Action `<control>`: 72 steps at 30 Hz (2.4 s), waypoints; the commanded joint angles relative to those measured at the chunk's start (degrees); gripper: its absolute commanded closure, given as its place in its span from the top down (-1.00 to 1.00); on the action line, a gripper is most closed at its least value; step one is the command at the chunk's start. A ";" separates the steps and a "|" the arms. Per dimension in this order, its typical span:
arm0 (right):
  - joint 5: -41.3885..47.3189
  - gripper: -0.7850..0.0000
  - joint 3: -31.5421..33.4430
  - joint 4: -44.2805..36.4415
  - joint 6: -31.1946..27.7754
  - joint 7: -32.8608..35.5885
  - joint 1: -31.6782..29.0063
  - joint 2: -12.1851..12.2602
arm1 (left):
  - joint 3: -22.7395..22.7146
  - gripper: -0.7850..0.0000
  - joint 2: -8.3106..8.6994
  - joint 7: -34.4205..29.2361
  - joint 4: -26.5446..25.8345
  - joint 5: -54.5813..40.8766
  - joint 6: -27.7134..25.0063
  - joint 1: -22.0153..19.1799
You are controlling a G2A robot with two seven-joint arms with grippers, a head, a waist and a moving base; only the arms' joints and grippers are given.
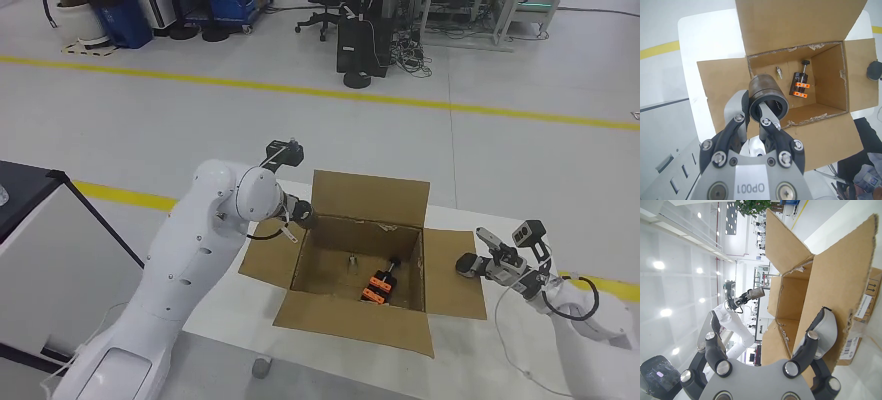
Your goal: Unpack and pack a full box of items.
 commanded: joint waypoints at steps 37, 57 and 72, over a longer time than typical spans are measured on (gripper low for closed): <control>0.00 1.00 0.00 0.00 0.00 0.00 0.00 0.00 | -30.83 -1.00 -4.84 0.00 -1.62 27.09 -0.01 17.40; 0.00 1.00 0.00 0.00 0.00 0.00 0.00 0.00 | -30.42 -1.00 -6.41 0.00 0.60 30.37 -0.02 16.19; 0.00 1.00 0.00 0.00 0.00 0.00 0.00 0.00 | -34.15 -1.00 -6.11 0.00 5.45 32.58 -0.04 15.85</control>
